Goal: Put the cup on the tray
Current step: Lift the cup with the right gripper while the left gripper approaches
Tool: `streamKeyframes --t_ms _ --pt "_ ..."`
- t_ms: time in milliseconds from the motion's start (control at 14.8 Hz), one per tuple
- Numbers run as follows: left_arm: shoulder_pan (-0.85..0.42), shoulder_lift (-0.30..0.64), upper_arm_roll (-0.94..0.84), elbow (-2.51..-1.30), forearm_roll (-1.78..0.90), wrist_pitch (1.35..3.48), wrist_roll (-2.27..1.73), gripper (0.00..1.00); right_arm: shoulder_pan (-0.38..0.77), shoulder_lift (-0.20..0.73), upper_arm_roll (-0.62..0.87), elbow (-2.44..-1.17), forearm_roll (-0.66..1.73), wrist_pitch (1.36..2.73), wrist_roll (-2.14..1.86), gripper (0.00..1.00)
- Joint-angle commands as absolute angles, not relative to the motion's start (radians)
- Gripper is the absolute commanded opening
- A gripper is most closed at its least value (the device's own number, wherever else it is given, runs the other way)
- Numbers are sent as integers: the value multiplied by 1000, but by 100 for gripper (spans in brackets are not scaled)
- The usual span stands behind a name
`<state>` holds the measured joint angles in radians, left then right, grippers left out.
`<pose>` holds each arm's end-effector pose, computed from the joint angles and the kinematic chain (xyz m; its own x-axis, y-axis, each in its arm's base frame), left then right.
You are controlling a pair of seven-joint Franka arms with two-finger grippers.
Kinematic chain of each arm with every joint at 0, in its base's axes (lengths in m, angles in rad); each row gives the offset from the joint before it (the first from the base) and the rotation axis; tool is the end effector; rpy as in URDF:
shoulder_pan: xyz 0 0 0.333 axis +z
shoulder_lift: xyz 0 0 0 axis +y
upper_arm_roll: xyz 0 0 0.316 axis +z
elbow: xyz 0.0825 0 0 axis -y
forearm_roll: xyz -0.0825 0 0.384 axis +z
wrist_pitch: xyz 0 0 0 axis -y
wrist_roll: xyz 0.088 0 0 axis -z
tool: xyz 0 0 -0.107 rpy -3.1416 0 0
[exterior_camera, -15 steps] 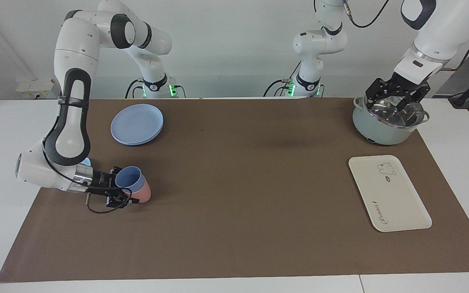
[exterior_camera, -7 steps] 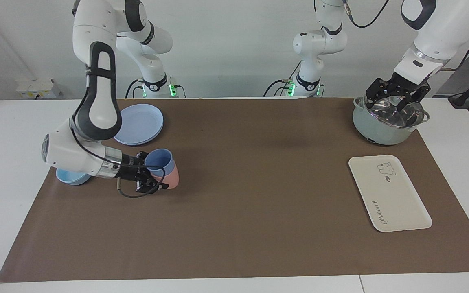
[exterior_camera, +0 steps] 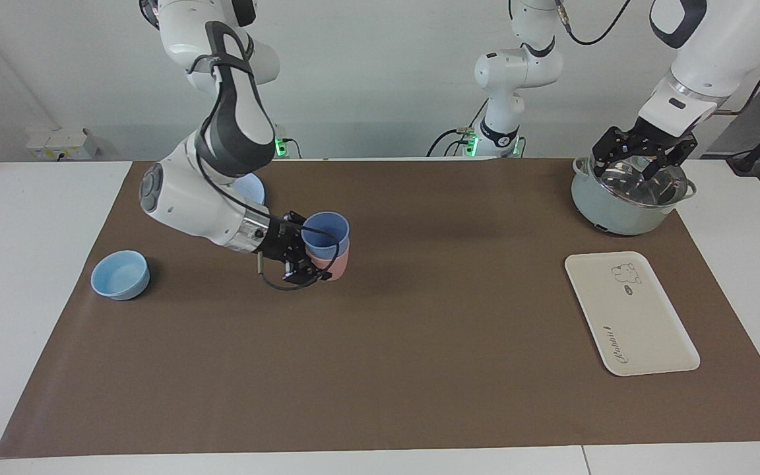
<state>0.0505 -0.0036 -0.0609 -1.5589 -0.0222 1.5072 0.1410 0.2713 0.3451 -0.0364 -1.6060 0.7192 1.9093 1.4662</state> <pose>0.5467 -0.0082 0.6267 0.9874 -0.1522 -0.0445 -0.1510 -0.9881 0.0285 0.6318 0.2026 0.4420 0.0449 -0.7902 -0.6112 -0.9940 -0.0965 0.0517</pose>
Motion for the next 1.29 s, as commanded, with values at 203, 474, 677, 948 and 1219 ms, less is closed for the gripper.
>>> streamKeyframes --t_ms 203,474,677,948,1219 --pt "55 -31 -71 -1585 -6 1505 129 100 463 333 -41 -1569 580 2044 1719 0" --pt "19 -26 -96 -1572 -52 1511 -8 100 491 327 -34 -1542 561 2056 1791 0" --pt "-114 -28 -110 -1594 -66 1658 -355 100 524 333 -34 -1494 533 2062 1883 0" --pt "-239 -14 -112 -1603 -142 1886 -772 100 532 333 -34 -1496 489 2056 1901 0" --pt "-337 -44 -110 -1699 -152 2014 -822 97 531 333 -34 -1500 489 2052 1898 0"
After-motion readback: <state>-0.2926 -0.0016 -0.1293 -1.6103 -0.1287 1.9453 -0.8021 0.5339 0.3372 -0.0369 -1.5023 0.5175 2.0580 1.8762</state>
